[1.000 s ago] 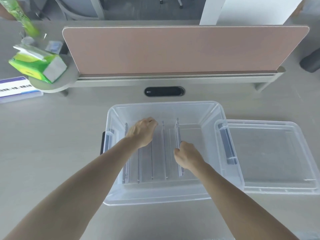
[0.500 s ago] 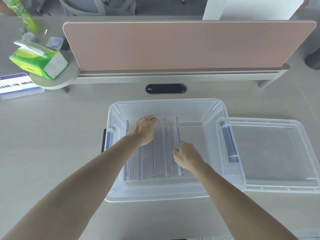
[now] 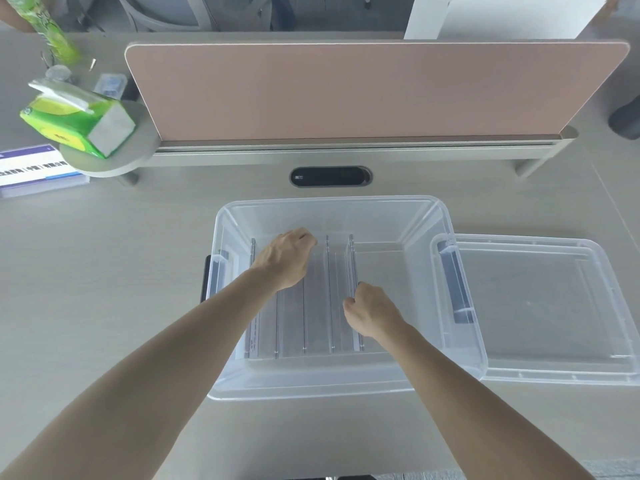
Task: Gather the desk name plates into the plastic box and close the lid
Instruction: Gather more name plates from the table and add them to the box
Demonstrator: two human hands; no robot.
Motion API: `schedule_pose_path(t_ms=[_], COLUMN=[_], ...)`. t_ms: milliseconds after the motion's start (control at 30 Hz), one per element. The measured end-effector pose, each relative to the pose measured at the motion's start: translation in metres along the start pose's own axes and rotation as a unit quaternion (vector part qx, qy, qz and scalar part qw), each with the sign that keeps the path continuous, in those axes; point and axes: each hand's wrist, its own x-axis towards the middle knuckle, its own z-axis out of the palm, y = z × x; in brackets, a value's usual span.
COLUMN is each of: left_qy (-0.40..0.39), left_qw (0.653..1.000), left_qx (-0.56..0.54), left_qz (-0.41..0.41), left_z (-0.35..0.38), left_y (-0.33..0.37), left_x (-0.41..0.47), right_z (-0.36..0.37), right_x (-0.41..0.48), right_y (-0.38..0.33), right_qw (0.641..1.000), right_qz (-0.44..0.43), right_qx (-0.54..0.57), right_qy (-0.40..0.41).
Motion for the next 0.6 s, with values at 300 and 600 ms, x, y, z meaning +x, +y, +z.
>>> schedule_pose_path(t_ms=[300,600], left_qy=[0.041,0.133], left_qw=[0.998,0.979], left_qx=[-0.032,-0.074], left_qz=[-0.017,-0.133], left_z=[-0.029,-0.087], left_y=[0.016,0.067], left_x=[-0.016,-0.074], right_z=[-0.035,-0.081], right_x=[-0.021,-0.094], right_y=[-0.002,-0.003], right_qw=[0.999,0.971], right_qz=[-0.028,-0.217], right_qx=[-0.031,0.012], right_qy=[0.013,0.099])
